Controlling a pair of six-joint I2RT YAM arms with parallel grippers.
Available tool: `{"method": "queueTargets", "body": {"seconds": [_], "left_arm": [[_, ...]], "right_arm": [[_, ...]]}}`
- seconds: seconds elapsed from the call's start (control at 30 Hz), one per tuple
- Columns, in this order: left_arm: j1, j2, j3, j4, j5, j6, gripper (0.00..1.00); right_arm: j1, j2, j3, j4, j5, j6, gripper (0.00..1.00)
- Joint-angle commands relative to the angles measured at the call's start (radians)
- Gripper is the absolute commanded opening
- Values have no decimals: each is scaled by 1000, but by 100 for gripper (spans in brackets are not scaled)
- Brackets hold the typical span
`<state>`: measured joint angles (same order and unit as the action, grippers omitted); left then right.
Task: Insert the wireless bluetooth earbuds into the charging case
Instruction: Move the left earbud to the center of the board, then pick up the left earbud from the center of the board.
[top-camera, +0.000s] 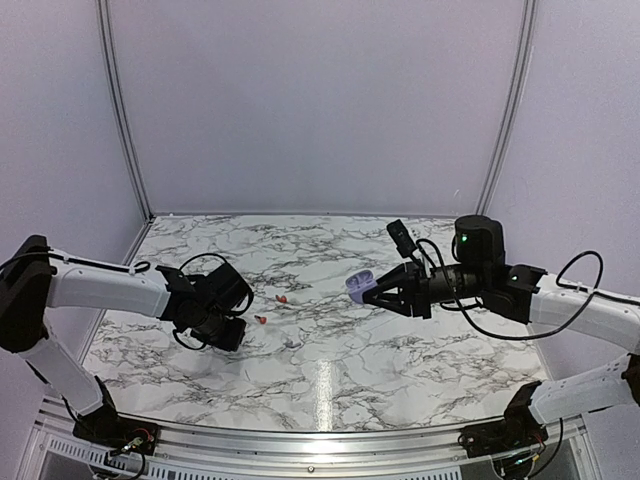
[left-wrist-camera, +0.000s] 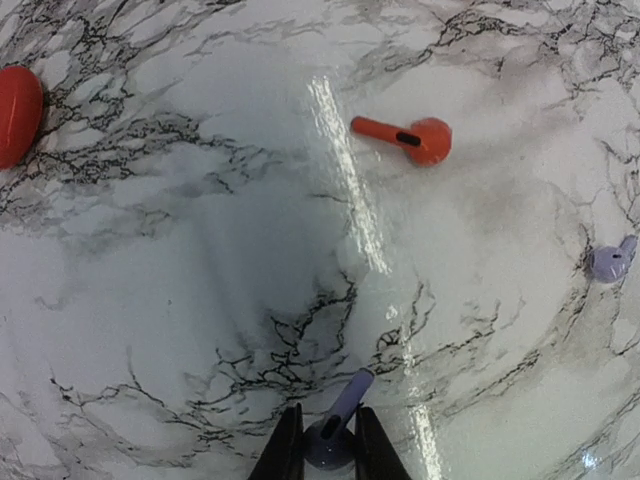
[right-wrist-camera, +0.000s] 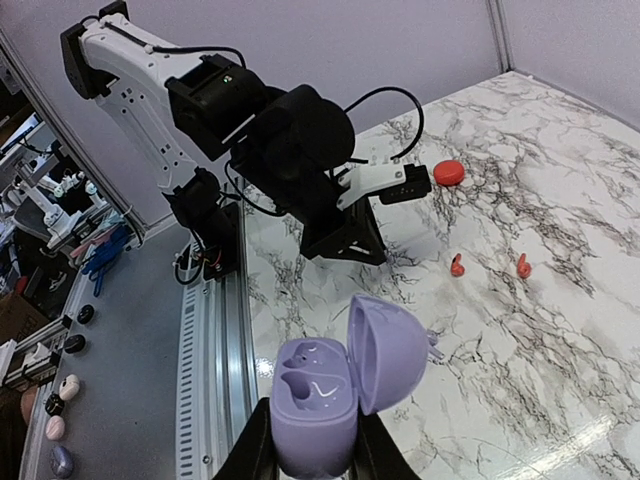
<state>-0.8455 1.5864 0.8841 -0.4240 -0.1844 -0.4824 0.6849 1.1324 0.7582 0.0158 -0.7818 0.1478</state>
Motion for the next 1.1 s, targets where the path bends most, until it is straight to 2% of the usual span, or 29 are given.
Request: {"method": "queueTargets", "body": {"seconds": [0.0,0.33,0.7,0.83,1.07], "left_arm": [[-47,-28,-46,32,-36,-80,9],[-134,30,-74,59,-75,-101,13],[-145,-18,-117,109,-86,-87,42],[-145,-120,-209,221,-73,-69,47],[-145,-334,-458,563,-112,-54,50]], "right_arm": [[-9,-24,-3,34,-14,13,3],[-8,-17,-4,44,-24,22,3],[-8,-25,-7,32,-22,24,3],[-9,-25,-17,47,-22,30,3],[-7,-26,-29,61,-16,23,3]]}}
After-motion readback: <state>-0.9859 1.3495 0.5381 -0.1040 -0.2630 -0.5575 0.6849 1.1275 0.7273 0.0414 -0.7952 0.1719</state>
